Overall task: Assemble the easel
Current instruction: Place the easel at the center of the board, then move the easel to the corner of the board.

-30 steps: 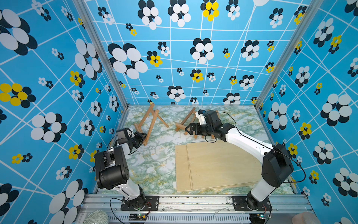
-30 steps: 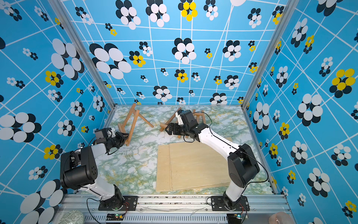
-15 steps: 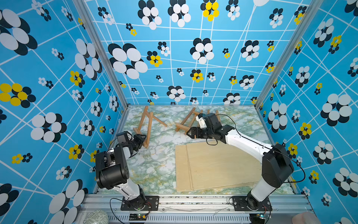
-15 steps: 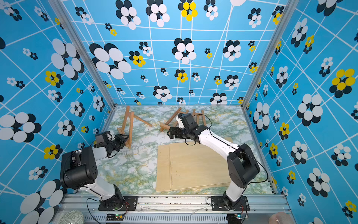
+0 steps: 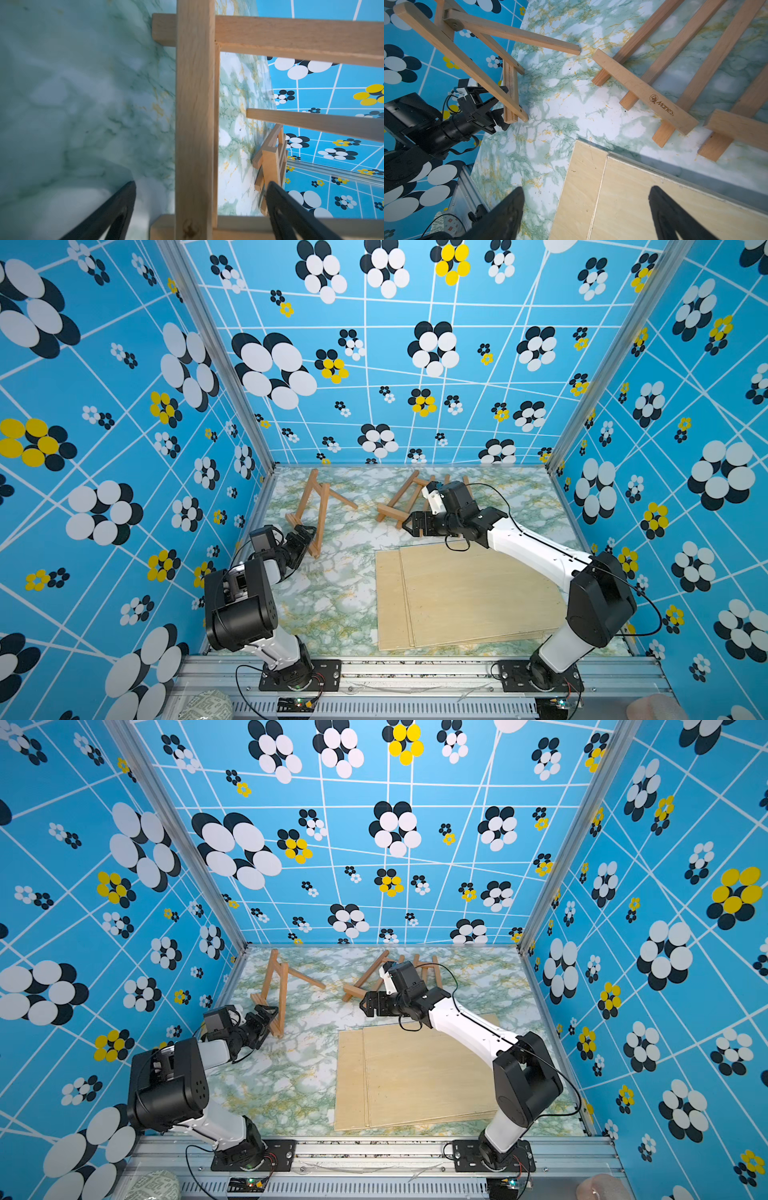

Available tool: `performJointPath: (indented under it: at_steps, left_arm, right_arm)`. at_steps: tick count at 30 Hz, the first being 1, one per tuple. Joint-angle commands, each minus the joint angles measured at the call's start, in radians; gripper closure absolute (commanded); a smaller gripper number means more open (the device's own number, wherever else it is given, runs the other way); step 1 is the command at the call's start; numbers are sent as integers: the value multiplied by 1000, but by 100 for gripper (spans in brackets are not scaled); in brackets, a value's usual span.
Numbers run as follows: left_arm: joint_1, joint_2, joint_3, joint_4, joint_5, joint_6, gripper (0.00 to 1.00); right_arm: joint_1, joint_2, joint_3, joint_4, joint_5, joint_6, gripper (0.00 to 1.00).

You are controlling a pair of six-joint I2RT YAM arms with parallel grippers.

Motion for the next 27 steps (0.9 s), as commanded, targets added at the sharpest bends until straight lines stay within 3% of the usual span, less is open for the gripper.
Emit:
performJointPath:
  at_steps: [1,9,12,14,20,27]
  left_arm:
    - [34,-107,-36,-131,-51,45,1]
    - [71,-458,55,-537,-165,246,1]
    - [60,-524,144,-654,-128,356,0]
    - [32,-522,200,-690,-78,402,2]
    - [-181,-407,389,-908,-163,656,3]
    - [-205,-182,570,-1035,-83,879,9]
  right_arm:
    - [7,-45,-15,-46,21,-35,4]
    - [-3,-92,-14,-97,10,-74,3]
    - [-21,-131,-35,-97,-16,-63,3]
    - [-38,-161,-52,-95,-27,-51,3]
    - [-56,-255,-116,-79,-40,-26,3]
    - [-72,-342,-178,-76,-58,-40,3]
